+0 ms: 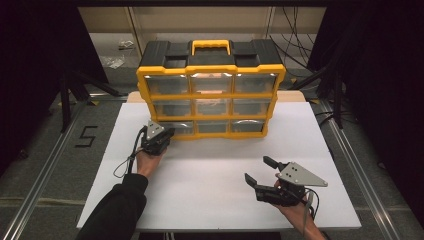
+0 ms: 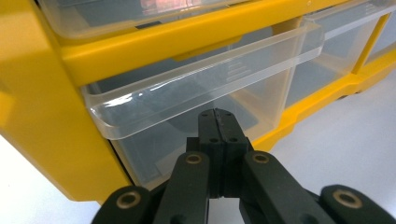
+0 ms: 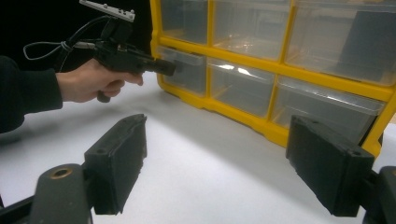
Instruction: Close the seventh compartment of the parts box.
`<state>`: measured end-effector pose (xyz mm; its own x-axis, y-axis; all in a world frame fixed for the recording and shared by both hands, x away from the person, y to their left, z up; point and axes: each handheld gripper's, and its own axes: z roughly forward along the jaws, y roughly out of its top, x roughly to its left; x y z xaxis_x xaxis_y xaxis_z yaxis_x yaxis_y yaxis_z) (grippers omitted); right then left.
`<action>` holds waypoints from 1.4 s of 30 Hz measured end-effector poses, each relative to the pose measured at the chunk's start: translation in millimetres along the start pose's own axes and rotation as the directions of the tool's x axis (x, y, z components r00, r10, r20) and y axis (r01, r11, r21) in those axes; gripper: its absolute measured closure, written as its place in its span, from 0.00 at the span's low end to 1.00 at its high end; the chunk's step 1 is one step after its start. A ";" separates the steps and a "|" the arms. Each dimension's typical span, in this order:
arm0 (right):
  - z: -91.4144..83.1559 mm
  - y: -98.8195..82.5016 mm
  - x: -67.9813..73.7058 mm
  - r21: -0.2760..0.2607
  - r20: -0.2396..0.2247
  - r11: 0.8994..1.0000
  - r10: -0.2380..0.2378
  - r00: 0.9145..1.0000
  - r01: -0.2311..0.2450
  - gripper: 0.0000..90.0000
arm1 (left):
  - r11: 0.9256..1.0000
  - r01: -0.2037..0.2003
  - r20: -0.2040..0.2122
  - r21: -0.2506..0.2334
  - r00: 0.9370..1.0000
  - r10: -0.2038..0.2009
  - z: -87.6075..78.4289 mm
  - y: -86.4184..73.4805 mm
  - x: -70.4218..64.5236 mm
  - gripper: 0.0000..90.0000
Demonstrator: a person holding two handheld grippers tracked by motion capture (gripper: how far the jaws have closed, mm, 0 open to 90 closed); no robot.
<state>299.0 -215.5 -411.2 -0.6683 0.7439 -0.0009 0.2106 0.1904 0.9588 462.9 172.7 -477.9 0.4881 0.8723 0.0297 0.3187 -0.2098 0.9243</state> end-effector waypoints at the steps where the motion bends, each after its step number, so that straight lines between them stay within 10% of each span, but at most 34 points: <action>1: 0.0 0.0 0.0 0.000 0.000 1.000 0.000 1.000 0.000 0.24 | 1.000 0.000 -0.001 -0.001 1.000 0.000 0.1 0.1 0.1 1.00; 42: 0.3 0.1 0.4 0.001 -0.004 1.000 0.001 1.000 -0.001 0.24 | 0.999 0.026 -0.040 -0.021 0.999 -0.027 -2.4 3.1 13.4 1.00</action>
<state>298.9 -215.0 -411.3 -0.6712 0.7413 0.0010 0.2118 0.1905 0.9586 468.5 184.7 -473.7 0.4467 0.8945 0.0197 0.3139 -0.1773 0.9327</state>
